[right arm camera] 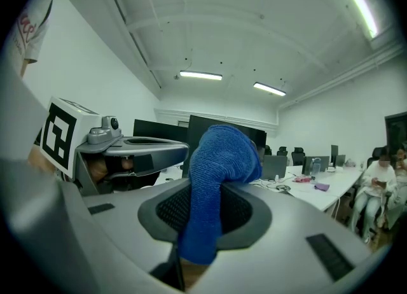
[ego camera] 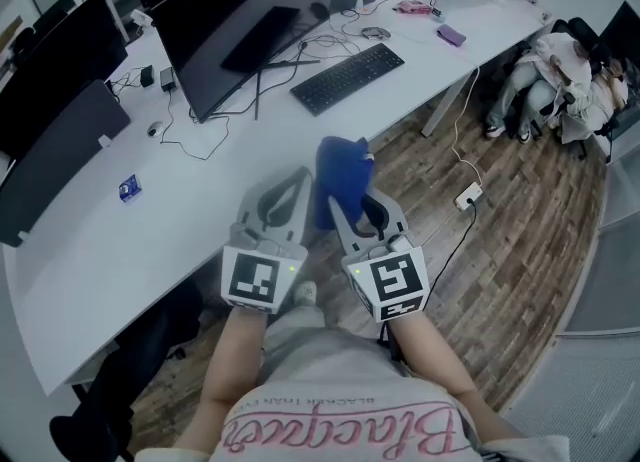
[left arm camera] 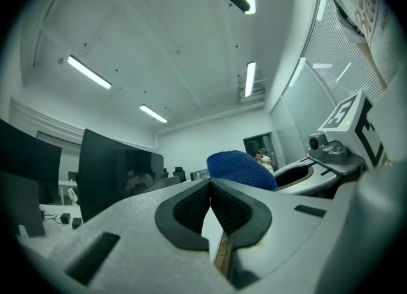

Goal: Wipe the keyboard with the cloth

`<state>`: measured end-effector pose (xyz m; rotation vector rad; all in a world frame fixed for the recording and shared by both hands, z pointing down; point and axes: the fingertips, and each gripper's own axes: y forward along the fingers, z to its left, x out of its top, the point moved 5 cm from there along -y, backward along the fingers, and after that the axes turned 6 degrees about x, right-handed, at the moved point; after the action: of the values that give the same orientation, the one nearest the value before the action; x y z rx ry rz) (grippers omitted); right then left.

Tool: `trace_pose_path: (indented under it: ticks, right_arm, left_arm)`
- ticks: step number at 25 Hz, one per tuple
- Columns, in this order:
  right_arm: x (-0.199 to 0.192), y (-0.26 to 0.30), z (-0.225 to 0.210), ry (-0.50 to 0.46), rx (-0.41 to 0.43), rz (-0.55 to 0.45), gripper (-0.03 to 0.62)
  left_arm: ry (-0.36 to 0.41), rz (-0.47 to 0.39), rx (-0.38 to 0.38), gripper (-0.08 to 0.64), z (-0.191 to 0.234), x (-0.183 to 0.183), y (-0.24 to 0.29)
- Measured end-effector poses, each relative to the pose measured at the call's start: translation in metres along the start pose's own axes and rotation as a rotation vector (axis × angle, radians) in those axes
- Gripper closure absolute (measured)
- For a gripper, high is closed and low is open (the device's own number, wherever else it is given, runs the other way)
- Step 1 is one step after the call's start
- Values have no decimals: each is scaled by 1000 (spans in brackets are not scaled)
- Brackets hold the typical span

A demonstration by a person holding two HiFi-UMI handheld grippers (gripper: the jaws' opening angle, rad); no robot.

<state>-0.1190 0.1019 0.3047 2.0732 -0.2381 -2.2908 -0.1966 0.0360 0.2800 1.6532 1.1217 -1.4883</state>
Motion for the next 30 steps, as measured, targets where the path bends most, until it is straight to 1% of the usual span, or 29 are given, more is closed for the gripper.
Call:
trace_pose_path:
  ticks: [7,15,24,30]
  right_arm:
    - [-2,47,-36,8,-55,19,506]
    - [-5,85,-61,17,-99,34,506]
    - [-10,102,-78,18,-137,52,506]
    - [-13,111,-91,16,-136,59,506]
  left_arm:
    - [-15,-2,-63,555,28,-14,55]
    - [-26,2,-120,555,52,-28,97]
    - [-47,5,-136,555,68,-39,122]
    - [-55,12,-136,555,71,-45,138]
